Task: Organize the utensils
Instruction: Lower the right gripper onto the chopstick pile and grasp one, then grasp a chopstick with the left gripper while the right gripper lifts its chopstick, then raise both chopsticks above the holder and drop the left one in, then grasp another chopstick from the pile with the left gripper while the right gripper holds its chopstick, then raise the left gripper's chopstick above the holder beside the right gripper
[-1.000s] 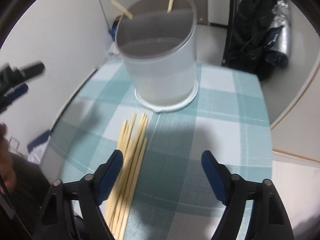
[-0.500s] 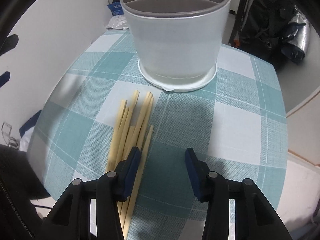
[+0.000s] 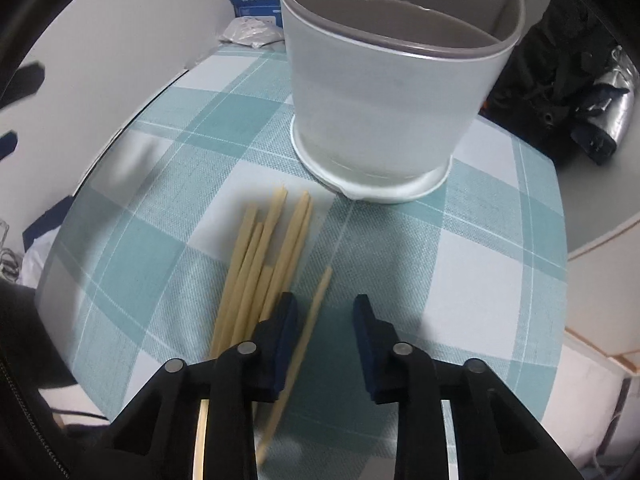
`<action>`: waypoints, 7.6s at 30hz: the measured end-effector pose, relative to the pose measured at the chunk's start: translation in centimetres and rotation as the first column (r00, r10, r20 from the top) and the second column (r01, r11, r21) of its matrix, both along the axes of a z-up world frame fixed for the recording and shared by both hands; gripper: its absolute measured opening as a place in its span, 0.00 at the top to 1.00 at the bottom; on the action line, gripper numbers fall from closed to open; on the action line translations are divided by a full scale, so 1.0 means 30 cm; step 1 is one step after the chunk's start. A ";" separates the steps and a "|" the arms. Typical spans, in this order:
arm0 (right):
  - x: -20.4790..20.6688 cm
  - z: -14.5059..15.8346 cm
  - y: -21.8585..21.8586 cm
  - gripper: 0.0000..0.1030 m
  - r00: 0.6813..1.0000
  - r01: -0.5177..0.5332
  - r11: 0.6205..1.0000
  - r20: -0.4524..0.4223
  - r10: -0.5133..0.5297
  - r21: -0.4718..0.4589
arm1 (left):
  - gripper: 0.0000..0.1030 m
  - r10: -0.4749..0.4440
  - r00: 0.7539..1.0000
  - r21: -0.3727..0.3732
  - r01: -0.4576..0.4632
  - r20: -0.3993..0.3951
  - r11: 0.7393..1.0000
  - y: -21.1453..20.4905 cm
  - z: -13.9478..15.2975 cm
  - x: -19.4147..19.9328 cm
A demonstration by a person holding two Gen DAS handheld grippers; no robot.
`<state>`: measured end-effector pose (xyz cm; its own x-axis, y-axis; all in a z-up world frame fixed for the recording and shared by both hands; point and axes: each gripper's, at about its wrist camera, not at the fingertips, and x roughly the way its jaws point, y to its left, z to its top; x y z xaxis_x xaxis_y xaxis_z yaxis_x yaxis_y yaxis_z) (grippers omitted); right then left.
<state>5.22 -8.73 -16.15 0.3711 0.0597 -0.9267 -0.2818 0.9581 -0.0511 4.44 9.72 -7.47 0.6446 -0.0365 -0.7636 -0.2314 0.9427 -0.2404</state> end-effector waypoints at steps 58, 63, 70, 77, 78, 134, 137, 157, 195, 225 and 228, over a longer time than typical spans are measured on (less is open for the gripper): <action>-0.071 0.267 -0.540 0.97 0.905 0.211 0.741 0.160 -0.395 0.638 | 0.75 -0.339 0.855 0.174 0.431 -0.392 0.885 -0.435 -0.219 0.114; -0.067 0.267 -0.531 0.97 0.909 0.201 0.750 0.166 -0.383 0.630 | 0.98 -0.340 0.839 0.144 0.433 -0.424 0.890 -0.445 -0.216 0.142; -0.085 0.292 -0.501 0.97 0.908 0.159 0.769 0.213 -0.360 0.620 | 0.98 -0.348 0.870 0.126 0.412 -0.348 0.903 -0.428 -0.157 0.136; -0.143 0.335 -0.440 0.97 0.901 0.072 0.793 0.301 -0.312 0.605 | 0.98 -0.343 0.932 0.121 0.357 -0.119 0.926 -0.402 0.008 0.019; -0.155 0.344 -0.428 0.97 0.898 0.055 0.799 0.321 -0.302 0.599 | 0.98 -0.344 0.935 0.121 0.353 -0.084 0.928 -0.406 0.033 -0.004; -0.191 0.456 -0.393 0.97 0.867 0.025 0.811 0.391 -0.308 0.585 | 0.74 -0.394 0.919 -0.012 0.394 0.001 0.919 -0.230 0.157 0.022; -0.190 0.422 -0.426 0.97 0.870 0.054 0.799 0.364 -0.331 0.599 | 0.59 -0.412 0.910 -0.051 0.410 -0.051 0.911 -0.259 0.063 0.036; -0.214 0.391 -0.604 0.97 0.840 0.147 0.763 0.327 -0.432 0.629 | 0.51 -0.429 0.855 0.018 0.454 -0.292 0.891 -0.417 -0.197 0.106; -0.230 0.406 -0.461 0.97 0.863 0.048 0.816 0.388 -0.324 0.576 | 0.99 -0.398 0.917 0.130 0.398 -0.026 0.908 -0.368 0.074 0.030; -0.180 0.636 -0.266 0.97 0.840 -0.066 0.854 0.490 -0.231 0.517 | 1.00 -0.477 0.850 0.093 0.469 0.225 0.878 -0.352 0.449 -0.063; -0.135 0.720 -0.278 0.97 0.831 -0.080 0.851 0.507 -0.231 0.519 | 1.00 -0.470 0.844 0.088 0.464 0.257 0.881 -0.359 0.529 -0.013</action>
<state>1.18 -17.08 5.44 0.8139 0.4021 -0.4194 -0.2825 0.9047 0.3190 4.06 -1.05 8.39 0.7319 -0.3695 -0.5725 0.3064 0.9289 -0.2079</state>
